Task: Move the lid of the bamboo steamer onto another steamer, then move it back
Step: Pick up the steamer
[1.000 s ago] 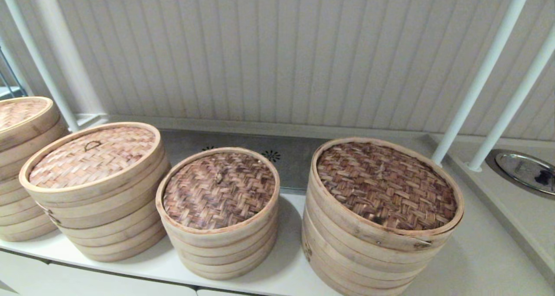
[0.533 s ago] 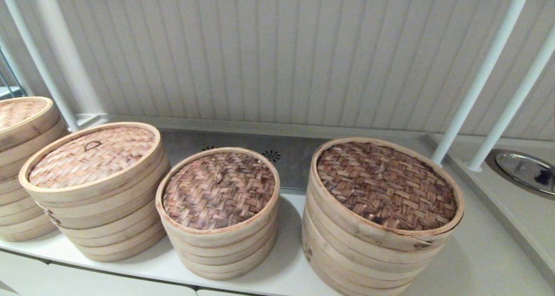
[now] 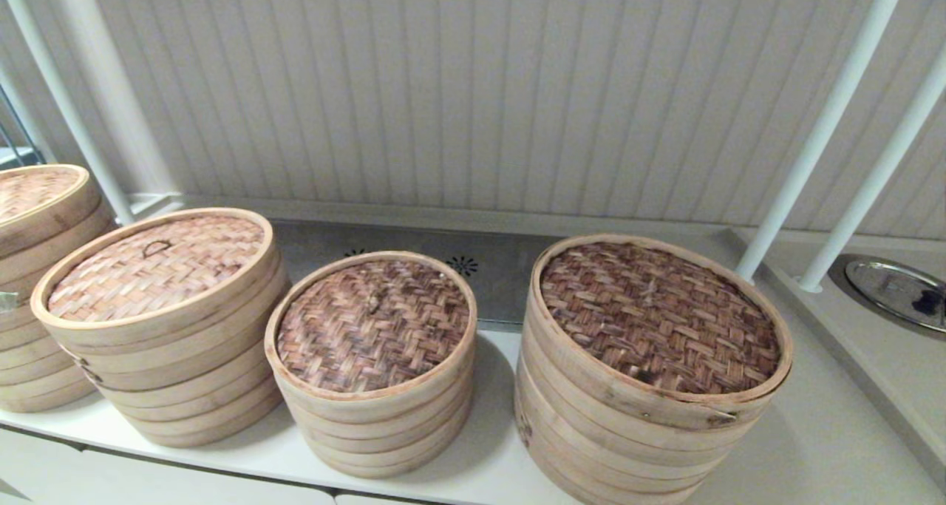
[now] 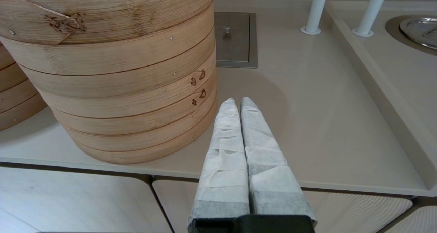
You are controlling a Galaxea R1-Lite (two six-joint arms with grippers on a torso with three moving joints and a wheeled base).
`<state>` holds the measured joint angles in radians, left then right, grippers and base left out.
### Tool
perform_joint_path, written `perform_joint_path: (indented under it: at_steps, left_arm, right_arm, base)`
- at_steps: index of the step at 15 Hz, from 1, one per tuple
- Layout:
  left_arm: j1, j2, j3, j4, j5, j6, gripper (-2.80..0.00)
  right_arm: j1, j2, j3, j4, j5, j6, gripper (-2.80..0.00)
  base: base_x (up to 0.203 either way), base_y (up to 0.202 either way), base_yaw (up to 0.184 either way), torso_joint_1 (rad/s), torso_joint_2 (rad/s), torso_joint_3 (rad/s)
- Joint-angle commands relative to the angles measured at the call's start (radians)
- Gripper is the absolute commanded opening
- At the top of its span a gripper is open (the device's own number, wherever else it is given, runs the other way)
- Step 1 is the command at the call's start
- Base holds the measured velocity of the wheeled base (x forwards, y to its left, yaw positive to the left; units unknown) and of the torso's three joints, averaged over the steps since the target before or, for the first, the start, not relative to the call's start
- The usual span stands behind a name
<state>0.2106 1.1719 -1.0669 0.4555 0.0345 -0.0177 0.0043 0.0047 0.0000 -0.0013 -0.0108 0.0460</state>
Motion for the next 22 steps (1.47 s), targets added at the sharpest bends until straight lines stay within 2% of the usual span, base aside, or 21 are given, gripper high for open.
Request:
perform_joint_path:
  at_steps: [1,3,4,5,8,9,11,14,16,18,22]
  left_arm:
    - [0.01,0.112,-0.01,-0.032,-0.001,0.001,-2.8]
    - [0.03,0.187,-0.045,-0.095,-0.002,0.012,-2.8]
    - [0.043,0.215,-0.069,-0.116,-0.003,0.028,0.0]
    - [0.055,0.232,-0.085,-0.127,-0.011,0.048,0.0]
    - [0.069,0.245,-0.087,-0.204,-0.169,0.09,0.0]
    - [0.08,0.268,-0.089,-0.229,-0.208,0.126,0.0]
    - [0.087,0.298,-0.101,-0.245,-0.252,0.156,0.0]
    - [0.134,0.387,-0.129,-0.261,-0.378,0.227,0.0]
    - [0.15,0.428,-0.179,-0.246,-0.407,0.293,0.0]
    - [0.151,0.463,-0.269,-0.163,-0.41,0.313,0.0]
    - [0.151,0.608,-0.69,0.268,-0.406,0.345,0.0]
  right_arm:
    - [0.0,0.001,0.003,0.0,0.0,0.0,-2.8]
    - [0.0,0.001,0.003,0.0,0.0,0.0,-2.8]
    - [0.0,0.001,0.003,0.0,0.0,0.0,-2.8]
    - [0.0,0.001,0.003,0.0,0.0,0.0,-2.8]
    - [0.0,0.001,0.003,0.0,0.0,0.0,-2.8]
    - [0.0,0.001,0.003,0.0,0.0,0.0,-2.8]
    - [0.0,0.001,0.003,0.0,0.0,0.0,-2.8]
    - [0.0,0.001,0.003,0.0,0.0,0.0,-2.8]
    - [0.0,0.001,0.003,0.0,0.0,0.0,-2.8]
    - [0.0,0.001,0.003,0.0,0.0,0.0,-2.8]
    - [0.0,0.001,0.003,0.0,0.0,0.0,-2.8]
  base:
    - [0.0,0.0,0.0,0.0,0.0,0.0]
    - [0.0,0.0,0.0,0.0,0.0,0.0]
    - [0.0,0.0,0.0,0.0,0.0,0.0]
    - [0.0,0.0,0.0,0.0,0.0,0.0]
    - [0.0,0.0,0.0,0.0,0.0,0.0]
    - [0.0,0.0,0.0,0.0,0.0,0.0]
    - [0.0,0.0,0.0,0.0,0.0,0.0]
    - [0.0,0.0,0.0,0.0,0.0,0.0]
    - [0.0,0.0,0.0,0.0,0.0,0.0]
    - [0.0,0.0,0.0,0.0,0.0,0.0]
    - [0.0,0.0,0.0,0.0,0.0,0.0]
